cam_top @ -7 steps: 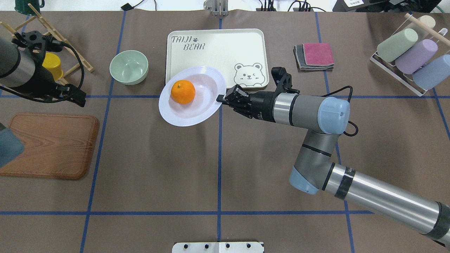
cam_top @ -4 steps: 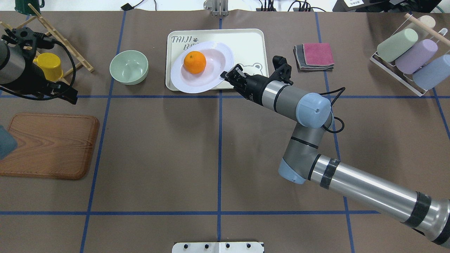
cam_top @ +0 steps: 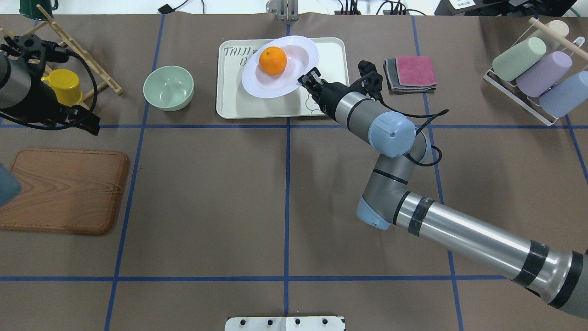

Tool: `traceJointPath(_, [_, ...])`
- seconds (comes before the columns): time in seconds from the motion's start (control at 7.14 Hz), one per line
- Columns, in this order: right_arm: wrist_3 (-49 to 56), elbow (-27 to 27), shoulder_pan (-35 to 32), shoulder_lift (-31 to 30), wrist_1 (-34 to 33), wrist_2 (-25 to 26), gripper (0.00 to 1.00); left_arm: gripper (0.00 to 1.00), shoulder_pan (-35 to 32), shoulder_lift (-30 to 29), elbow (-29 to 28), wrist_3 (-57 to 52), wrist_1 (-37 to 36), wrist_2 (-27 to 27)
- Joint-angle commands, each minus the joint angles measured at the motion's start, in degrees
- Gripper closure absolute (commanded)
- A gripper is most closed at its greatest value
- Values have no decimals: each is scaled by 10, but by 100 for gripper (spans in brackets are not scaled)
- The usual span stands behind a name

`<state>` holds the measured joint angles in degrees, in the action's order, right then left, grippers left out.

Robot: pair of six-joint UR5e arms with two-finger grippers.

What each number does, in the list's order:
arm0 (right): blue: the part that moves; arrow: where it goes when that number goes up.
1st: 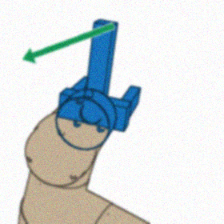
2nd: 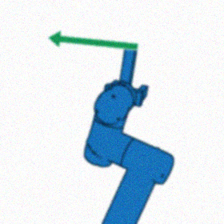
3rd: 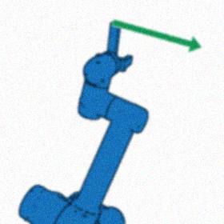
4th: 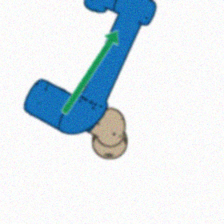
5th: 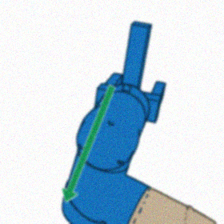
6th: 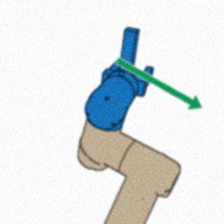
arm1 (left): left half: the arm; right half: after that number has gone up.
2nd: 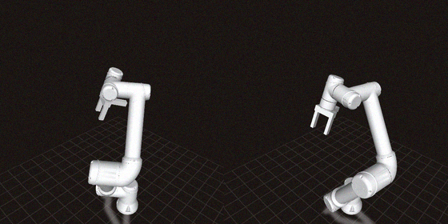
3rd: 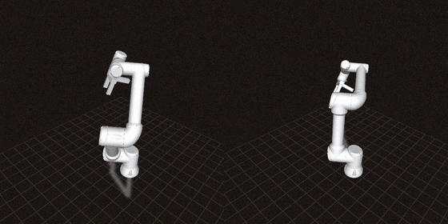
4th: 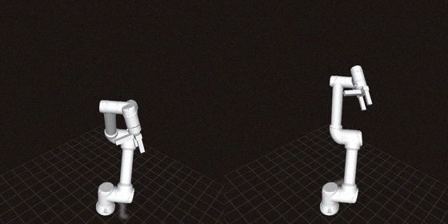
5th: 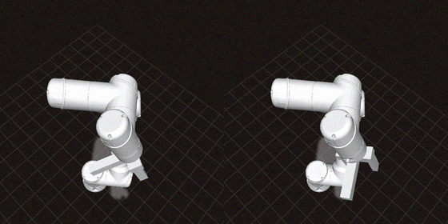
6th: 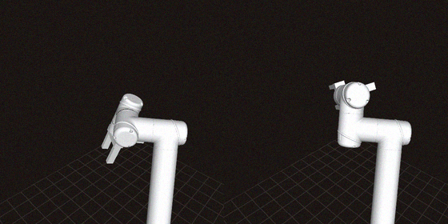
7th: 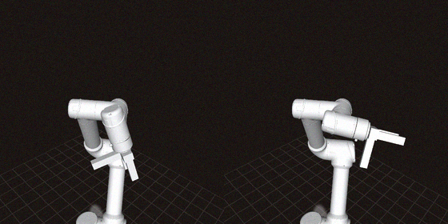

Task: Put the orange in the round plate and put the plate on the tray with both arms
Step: 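Lift the plate with the right gripper and carry it onto the cream tray, then release the plate on the tray and raise the right gripper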

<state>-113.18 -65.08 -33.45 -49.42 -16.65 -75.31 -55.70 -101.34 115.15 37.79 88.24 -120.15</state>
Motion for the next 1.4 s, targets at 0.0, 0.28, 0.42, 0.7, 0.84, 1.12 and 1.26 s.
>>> traceJointPath(0.0, [0,5,0,3,-28,14,84,2,0,0,1,0,0,0])
traceJointPath(0.28, [-1,1,-2,5,-39,12,15,2,-4,0,1,0,-3,0])
traceJointPath(0.42, [10,-13,-17,12,-102,-19,0,2,-5,0,2,0,-4,0])
traceJointPath(0.7, [178,-124,-54,0,-337,-168,0,2,-5,1,2,0,-4,-1])
traceJointPath(0.84, [210,-156,-65,-10,-385,-193,0,2,-7,1,2,-1,-5,-1])
traceJointPath(1.12, [377,-221,-118,-43,-492,-349,0,2,-43,1,3,-86,-41,-2])
traceJointPath(1.26, [489,-289,-136,-76,-582,-361,0,2,-69,24,5,-138,-42,-4])
